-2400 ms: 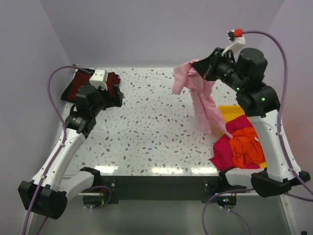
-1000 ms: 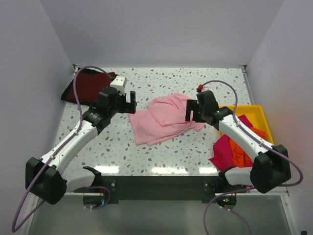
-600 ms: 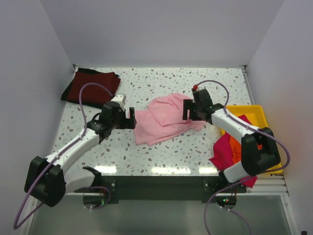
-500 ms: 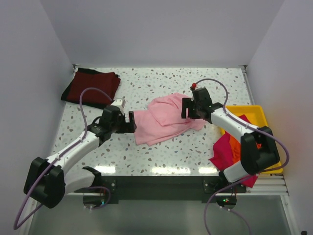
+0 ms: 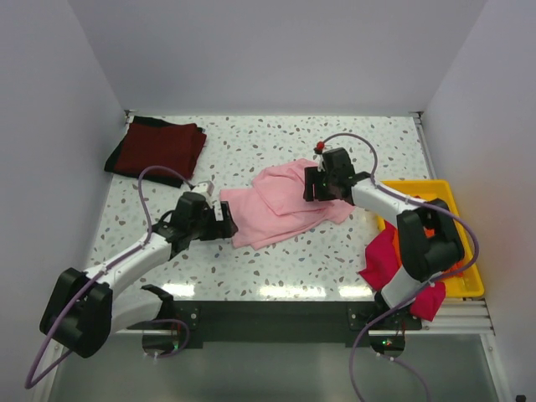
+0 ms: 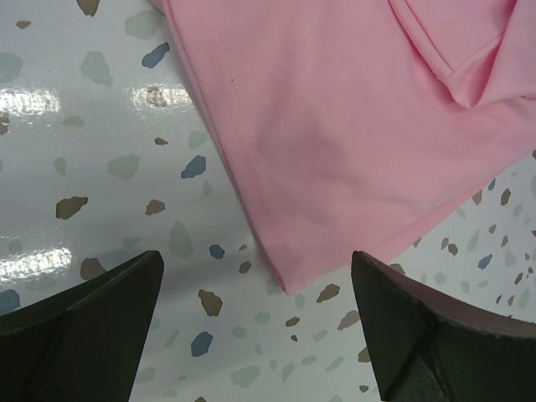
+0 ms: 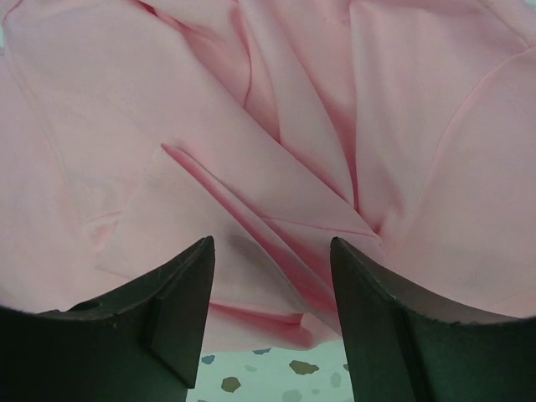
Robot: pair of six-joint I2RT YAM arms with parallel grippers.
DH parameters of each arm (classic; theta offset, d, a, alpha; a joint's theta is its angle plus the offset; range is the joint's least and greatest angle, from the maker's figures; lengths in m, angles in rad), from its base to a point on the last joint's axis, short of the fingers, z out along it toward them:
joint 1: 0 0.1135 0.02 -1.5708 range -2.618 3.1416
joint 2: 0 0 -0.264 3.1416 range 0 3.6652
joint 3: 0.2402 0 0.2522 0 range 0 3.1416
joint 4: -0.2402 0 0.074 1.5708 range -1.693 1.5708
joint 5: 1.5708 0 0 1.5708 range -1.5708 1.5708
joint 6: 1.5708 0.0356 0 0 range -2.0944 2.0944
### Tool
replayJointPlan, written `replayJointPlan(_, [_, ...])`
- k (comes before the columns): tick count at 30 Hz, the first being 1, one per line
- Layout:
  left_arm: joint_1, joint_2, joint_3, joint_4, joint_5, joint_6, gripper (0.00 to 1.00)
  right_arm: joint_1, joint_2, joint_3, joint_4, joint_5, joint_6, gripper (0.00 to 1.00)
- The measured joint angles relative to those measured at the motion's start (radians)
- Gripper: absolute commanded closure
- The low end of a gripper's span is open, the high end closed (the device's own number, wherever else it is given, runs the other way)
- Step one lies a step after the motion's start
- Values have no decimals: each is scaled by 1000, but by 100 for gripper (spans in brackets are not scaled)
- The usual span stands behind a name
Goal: Fold and stack the t-shirts
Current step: Flatten the tshirt out
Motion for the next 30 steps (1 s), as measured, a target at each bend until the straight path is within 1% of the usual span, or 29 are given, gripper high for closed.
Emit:
replayJointPlan(2, [-1,0,-11,17,16,-13,2,0,8,0,0,-15,-3,47])
replayJointPlan(3, [-1,0,-19,27,23,-20,2,0,8,0,0,-23,-5,48])
replayJointPlan(6, [-3,0,-40,42,39,-35,4,0,8,-2,1,-34,-10,62])
replayJointPlan(7, [-6,0,-46,45,41,-40,6,0,8,-3,0,-36,-11,71])
replayJointPlan(8, [-10,0,-50,45,43,-46,6,0,8,-5,1,-40,-11,75])
replayJointPlan(10, [-20,1,-53,44,42,-54,10,0,8,-10,-1,-47,-11,78])
replayJointPlan(15, [-58,8,-60,53,34,-81,18,0,7,-13,-3,-50,-10,79])
replayJointPlan(16, [-77,19,-60,55,31,-88,21,0,7,-13,-2,-50,-10,81])
replayJointPlan(18, [-101,40,-61,56,21,-101,25,0,5,-18,-2,-50,-10,85])
replayJointPlan(19, [-116,52,-61,56,16,-109,29,0,3,-21,-2,-50,-10,90])
replayJointPlan(21, [-138,63,-61,64,6,-120,36,0,1,-27,-2,-50,-10,96])
replayJointPlan(22, [-148,68,-61,66,2,-126,45,0,0,-28,-3,-51,-9,100])
replayJointPlan(24, [-161,76,-61,70,-5,-134,53,0,-3,-28,-5,-50,-8,100])
replayJointPlan(25, [-166,82,-61,70,-6,-135,61,0,-6,-28,-6,-50,-8,100])
replayJointPlan(27, [-173,92,-61,74,-6,-147,71,0,-13,-28,-8,-49,-8,100])
replayJointPlan(28, [-174,96,-62,81,-6,-150,80,0,-19,-29,-10,-50,-8,100])
replayJointPlan(30, [-176,102,-64,92,-6,-154,90,0,-32,-28,-14,-49,-8,100])
